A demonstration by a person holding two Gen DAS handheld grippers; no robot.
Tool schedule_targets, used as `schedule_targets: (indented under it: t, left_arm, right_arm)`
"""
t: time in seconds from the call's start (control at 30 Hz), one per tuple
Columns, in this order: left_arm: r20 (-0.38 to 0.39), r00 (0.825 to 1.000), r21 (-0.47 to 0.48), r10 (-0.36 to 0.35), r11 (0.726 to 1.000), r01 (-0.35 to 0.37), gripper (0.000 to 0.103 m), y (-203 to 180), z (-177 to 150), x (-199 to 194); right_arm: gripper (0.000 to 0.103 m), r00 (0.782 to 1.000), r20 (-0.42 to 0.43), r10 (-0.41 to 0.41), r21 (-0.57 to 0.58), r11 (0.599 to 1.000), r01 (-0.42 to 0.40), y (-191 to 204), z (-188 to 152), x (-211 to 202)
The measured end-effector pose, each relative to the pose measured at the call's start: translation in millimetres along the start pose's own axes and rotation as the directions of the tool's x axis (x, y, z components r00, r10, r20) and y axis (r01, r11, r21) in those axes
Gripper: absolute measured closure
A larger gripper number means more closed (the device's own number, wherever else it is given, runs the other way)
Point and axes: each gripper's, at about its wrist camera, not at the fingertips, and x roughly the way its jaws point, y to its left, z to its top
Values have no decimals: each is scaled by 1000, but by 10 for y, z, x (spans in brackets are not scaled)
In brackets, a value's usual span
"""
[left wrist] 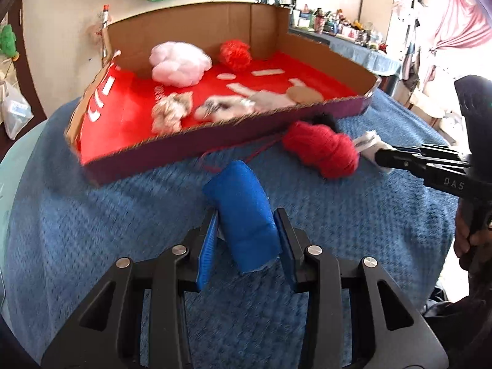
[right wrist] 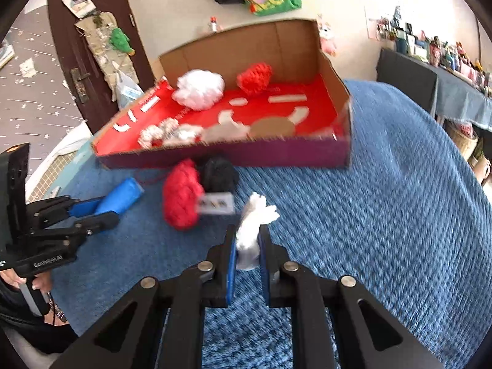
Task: Organize soft objects
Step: 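Carry the white tag cloth and blue cloth toward the box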
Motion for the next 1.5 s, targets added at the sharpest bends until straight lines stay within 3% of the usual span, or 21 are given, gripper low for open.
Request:
schedule_targets:
  t: [0.03, 0.07, 0.1, 0.17, 0.23, 0.53, 0.6, 0.67, 0.73, 1.2, 1.5]
  left_arm:
    - [-3, 1000, -11, -3, 1000, 3, 51, 18, -21, 14]
    - [-5, 1000, -21, -4, 1000, 4, 42, 30, -31, 23]
    - [-4, 1000, -28, -7, 1000, 7, 40, 41, -35, 30]
    - [5, 1000, -34, -10, 999, 10, 39, 44, -31, 27]
    - [4, 1000, -37, -5, 999, 5, 39, 45, -15, 41]
    - [-18, 1000, -46, 14, 999, -15, 39, 40, 47, 171]
    - [-14, 1000, -45, 9, 999, -10, 42, 38, 45, 166]
    - [-8, 1000, -43, 6, 999, -7, 55, 39, 40, 155]
    - [-2, 1000, -44, 2, 999, -3, 58, 46, 36, 135]
    - [58, 998, -27, -29, 999, 31, 62, 8, 132, -80]
    - [115, 990, 24, -86, 996, 83, 62, 38, 813, 6]
  right_arm:
    - [84, 1000, -3, -8, 0, 1000, 8, -5, -13, 5]
    - [75, 1000, -3, -17, -2, 1000, 17, -6, -16, 8]
    - [68, 1000, 0, -24, -3, 1000, 24, -5, -14, 5]
    - [36, 999, 3, -42, -16, 999, 42, 9, -6, -1]
    - [29, 997, 23, -78, -45, 996, 79, 46, -2, -25]
    - [31, 987, 29, -156, -106, 982, 158, 96, 39, 31]
    - [46, 987, 28, -157, -119, 980, 160, 116, 35, 47]
    - [67, 989, 14, -149, -132, 980, 149, 133, 29, 80]
    - [74, 989, 21, -145, -137, 980, 147, 143, 20, 66]
    - [74, 993, 70, -92, -118, 988, 100, 157, 118, -81]
    - [74, 989, 129, -67, -153, 984, 87, 266, 826, 28]
